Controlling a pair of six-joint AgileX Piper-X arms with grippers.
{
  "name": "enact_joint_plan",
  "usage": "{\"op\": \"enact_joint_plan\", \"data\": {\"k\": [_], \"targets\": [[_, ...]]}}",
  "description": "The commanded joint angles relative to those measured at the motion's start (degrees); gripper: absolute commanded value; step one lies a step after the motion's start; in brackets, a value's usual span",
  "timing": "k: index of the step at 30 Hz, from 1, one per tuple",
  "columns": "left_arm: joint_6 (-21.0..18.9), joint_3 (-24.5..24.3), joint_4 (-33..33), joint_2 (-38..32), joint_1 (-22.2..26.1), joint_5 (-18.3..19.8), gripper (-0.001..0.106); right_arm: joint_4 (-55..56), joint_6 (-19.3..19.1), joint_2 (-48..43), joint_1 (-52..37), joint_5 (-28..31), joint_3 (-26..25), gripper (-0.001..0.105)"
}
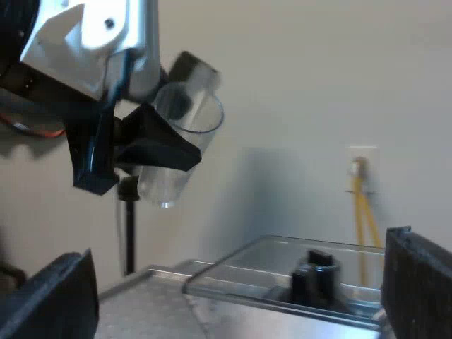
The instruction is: Pour the beans into the coffee machine
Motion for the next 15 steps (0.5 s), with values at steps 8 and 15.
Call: {"op": "enact_joint_plan", "data": {"k": [8, 15], "targets": [[-23.29, -0.48, 9.31, -8.68, 8.48, 7.64, 0.0, 6.53, 4.92, -0.31, 0.08, -8.81, -0.5, 0.082], [-26.64, 0.04, 11.61, -15.28, 16.77, 14.5, 0.0, 11.25, 7.55, -0.31, 1.88, -12.43, -0.5, 0.082]]}}
